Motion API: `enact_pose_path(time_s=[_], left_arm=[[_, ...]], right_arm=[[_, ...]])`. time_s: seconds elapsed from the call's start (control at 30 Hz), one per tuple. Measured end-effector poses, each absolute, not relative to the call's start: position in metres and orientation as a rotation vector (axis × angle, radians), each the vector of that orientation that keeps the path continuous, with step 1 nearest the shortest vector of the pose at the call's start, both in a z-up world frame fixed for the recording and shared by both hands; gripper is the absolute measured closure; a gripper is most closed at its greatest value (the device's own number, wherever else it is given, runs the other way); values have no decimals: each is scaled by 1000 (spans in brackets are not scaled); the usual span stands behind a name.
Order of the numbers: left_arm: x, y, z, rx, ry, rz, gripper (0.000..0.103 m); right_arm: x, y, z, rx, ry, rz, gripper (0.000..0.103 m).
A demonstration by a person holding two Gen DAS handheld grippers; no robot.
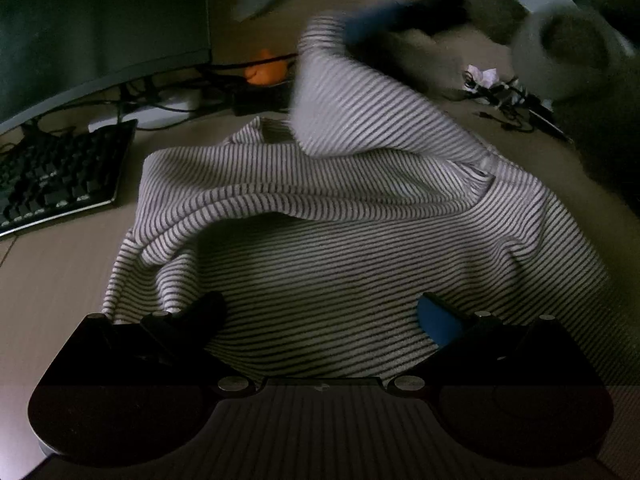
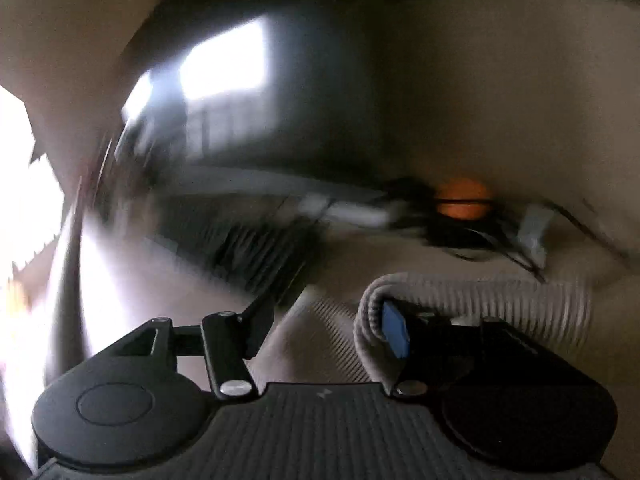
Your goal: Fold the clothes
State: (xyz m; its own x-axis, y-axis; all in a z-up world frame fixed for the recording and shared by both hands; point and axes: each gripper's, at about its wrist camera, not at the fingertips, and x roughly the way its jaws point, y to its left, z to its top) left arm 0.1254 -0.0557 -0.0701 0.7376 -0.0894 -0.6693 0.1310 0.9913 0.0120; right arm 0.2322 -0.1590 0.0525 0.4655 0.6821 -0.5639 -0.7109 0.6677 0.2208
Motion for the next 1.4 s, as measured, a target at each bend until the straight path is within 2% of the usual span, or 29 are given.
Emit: enact_pose_path(time_s=[0.13,0.27,0.4,0.5,0.63,0.73,0.87,1.03,1.17,1.3,1.4], left_arm=[[125,-55,-69,54,730,-121,0],[119,-40,-59,-37,750,-148,0],[110,1,-20,-301,693,-172,0],[118,36,7,-434,626,-108,0],[164,75,6,-623,755,-26,0],[198,73,10,-591,796,23,0],[225,48,16,-438,778,98,0],[201,65,22,-392,742,121,0],[170,93,17,-434,744,164,0],[137,122,4,-547,743,178,0],[122,132,-1,-607,743,161,0]], right_arm=[[222,-169,43,-53,727,851,44],[214,-217,46,-30,720,684,36],[196,-244,39,-244,664,534,35],[190,-253,31,-301,661,507,34],[180,-247,23,-346,640,502,34],[172,-233,22,-395,608,517,34],[183,-216,28,-286,633,601,34],[224,-207,25,53,785,736,34],[252,-179,3,111,847,747,34],[233,-144,4,4,860,958,31],[185,-121,10,-251,758,1103,29]])
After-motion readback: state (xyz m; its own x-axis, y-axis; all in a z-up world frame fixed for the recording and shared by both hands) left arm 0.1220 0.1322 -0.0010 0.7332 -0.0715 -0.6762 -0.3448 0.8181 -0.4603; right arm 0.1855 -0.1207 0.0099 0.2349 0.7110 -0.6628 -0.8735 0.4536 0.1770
